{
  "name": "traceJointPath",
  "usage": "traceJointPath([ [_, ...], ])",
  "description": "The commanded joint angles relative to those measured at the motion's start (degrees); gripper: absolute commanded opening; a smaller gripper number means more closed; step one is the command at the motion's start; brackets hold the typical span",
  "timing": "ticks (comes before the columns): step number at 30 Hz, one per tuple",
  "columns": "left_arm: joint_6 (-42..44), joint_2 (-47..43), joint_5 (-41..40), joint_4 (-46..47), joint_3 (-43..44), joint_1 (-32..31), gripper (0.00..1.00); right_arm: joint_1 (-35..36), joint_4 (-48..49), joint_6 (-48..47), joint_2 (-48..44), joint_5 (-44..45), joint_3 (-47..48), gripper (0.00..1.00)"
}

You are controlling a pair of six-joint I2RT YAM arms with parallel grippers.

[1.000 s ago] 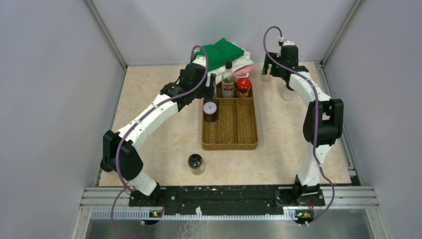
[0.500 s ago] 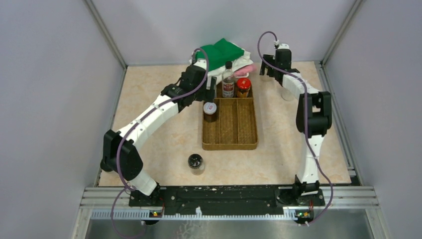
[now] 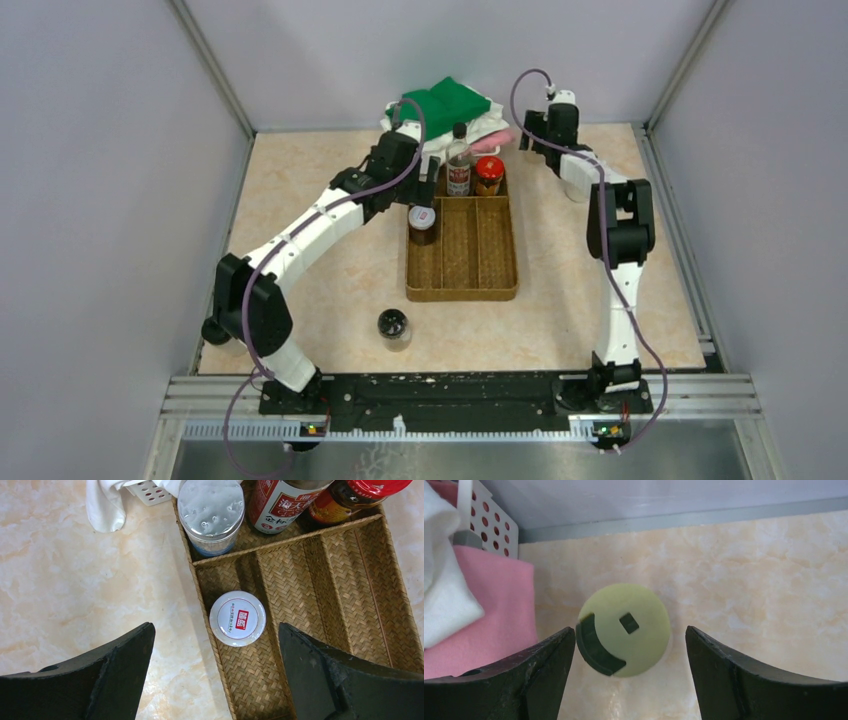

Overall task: Organize the condiment bottles
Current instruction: Pick up the bottle from the corner of the board.

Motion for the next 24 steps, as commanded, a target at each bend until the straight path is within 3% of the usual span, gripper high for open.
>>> traceJointPath([
  [1,1.07,0.94,1.01,2.24,1.92,0.1,0.99,0.94,5.08,-0.74,2.96,0.16,6.22,0.77],
  [9,1.18,0.95,1.1,2.47,1.6,0.09,0.99,1.81,4.03,-1.47,3.87,0.65,9.08,0.54],
  [12,1.09,0.0,1.09,2.38,0.86,0.09,0.99,1.76,2.46,-1.44,3.15,0.78,9.28,0.32],
  [15,0.79,-1.06,0.93,2.23,0.0,0.1,0.99,2.0,2.15,-1.24,0.47,1.88,7.18,0.26],
  [17,0.5,-1.85,0.95,2.0,-0.52,0.1,0.99,2.32,2.12,-1.49,-2.24,2.85,5.02,0.15],
  [24,-0.29,-5.72,-0.25,1.18,-3.17,0.1,0.99,4.97,-0.33,-3.03,-15.13,6.59,-3.22,0.14],
])
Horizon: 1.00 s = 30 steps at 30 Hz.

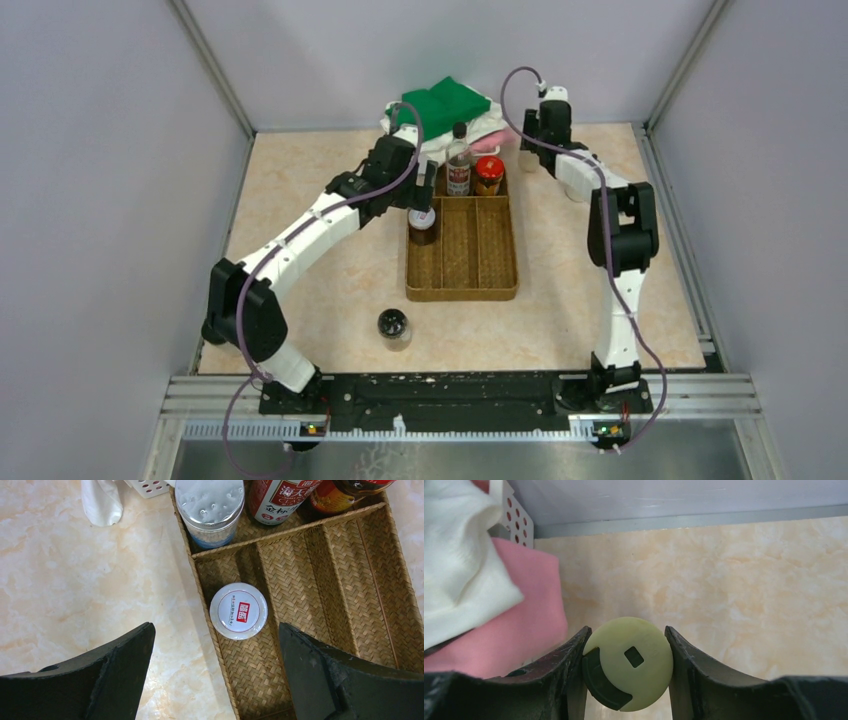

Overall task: Organize the condiment bottles
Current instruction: Pick up the bottle from the corner of the board, then place the bottle in the storage box.

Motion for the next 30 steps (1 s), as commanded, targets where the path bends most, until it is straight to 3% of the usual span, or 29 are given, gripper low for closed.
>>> traceJointPath([
  [1,-0.98,-5.38,-1.07,0.79,-1.47,0.09,0.99,2.88,0.3,-1.79,-14.59,3.45,-3.89,0.14],
  [12,-1.78,-9.41,-3.39,-1.53,-3.36,0.25,0.99,11.46,-8.54,-0.61,-41.79,6.87,-22.61,0.14],
  [17,-2.88,-12.1,0.26,-1.15,-5.88,2.6,0.99,17.58,-12.97,0.71,-51.4,6.63,-30.17,0.12],
  [22,-3.96,-15.45,7.89,0.53,-9.67,8.95,0.99,22.36,-14.44,1.87,-55.97,6.02,-35.01,0.12],
  [30,-3.24,-16.64,7.31,-1.23,-10.82,10.21,0.99,24.95,-9.21,3.06,-54.15,2.53,-38.92,0.1],
])
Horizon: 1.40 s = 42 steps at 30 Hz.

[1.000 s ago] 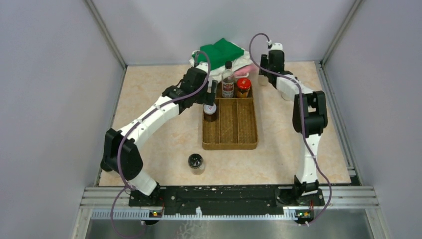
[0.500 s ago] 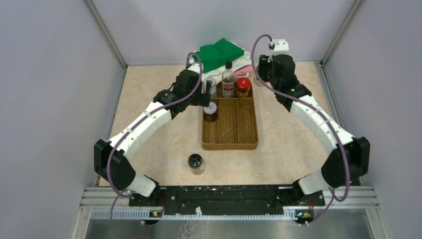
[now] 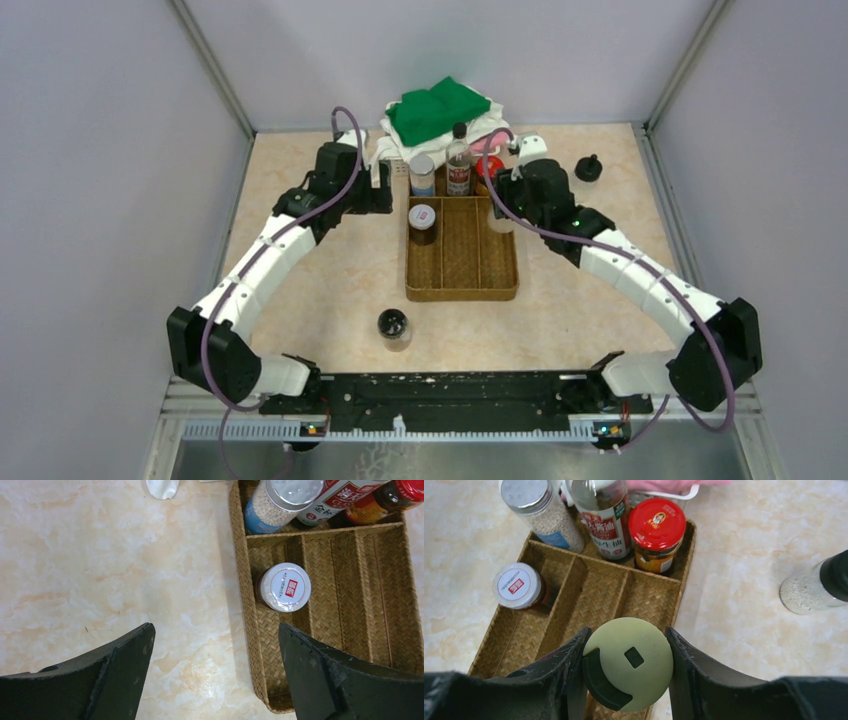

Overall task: Organize the condiment bottles
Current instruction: Place the bottle in the storage box.

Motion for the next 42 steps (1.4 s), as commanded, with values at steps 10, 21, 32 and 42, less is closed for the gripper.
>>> traceJointPath([
  [10,-0.4,-2.12,2.34,0.33,-1.51,-0.26,0.99,6.96,12.43,-1.89,14.21,-1.55,5.71,0.1],
  [21,-0.05,-1.22,2.85,1.19,-1.83,-0.26,0.99,9.28,20.35,-5.06,23.42,4.54,7.55,0.08],
  [32,0.19,0.35,3.35,2.18,-1.85,-0.26,0.99,9.22,23.2,-5.53,26.96,6.35,8.57,0.1],
  [42,0.22,1.18,3.62,2.61,-1.71,-0.26,0.99,9.26,23.32,-3.54,26.83,5.78,6.83,0.27],
])
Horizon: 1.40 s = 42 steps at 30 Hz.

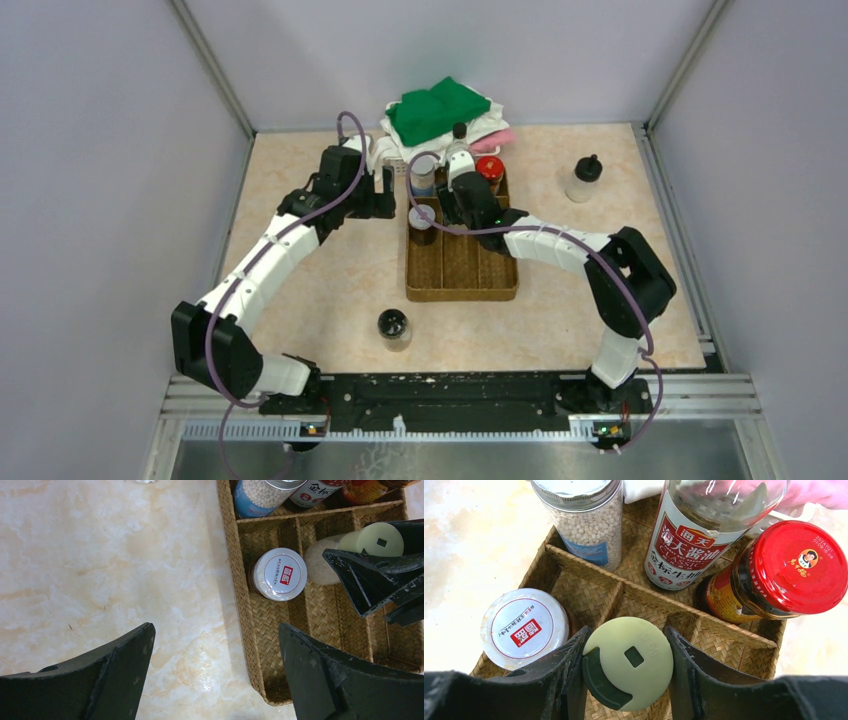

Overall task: Organize the condiment bottles
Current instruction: Place the bottle in the storage box.

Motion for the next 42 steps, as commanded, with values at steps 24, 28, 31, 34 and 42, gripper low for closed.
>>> traceJointPath([
  [24,-0.18,-1.59,2.75,2.09,-0.38,-0.13,0.99,0.28,2.01,2.36,-5.53,0.89,-2.12,0.83],
  [28,-0.18,-1.83,2.82,2.16,-0.32,-0.13,0.99,0.26,-2.76,1.85,-11.93,3.42,-0.98,0.83],
  [31,-0.4,-1.66,3.4,2.47,-0.39,-0.13,0.99,-0.59,-8.79,0.31,-13.67,0.34,1.66,0.84],
  [34,-0.54,-1.74,4.62,2.86,-0.68,-0.13,0.99,-0.61,-14.61,-0.41,-13.5,-2.24,2.62,0.82],
  [42,-1.04,-2.57,6.46,3.86,-2.64,-0.13,0.99,2.66,-20.15,5.54,-19.13,-8.55,-6.69,0.66],
])
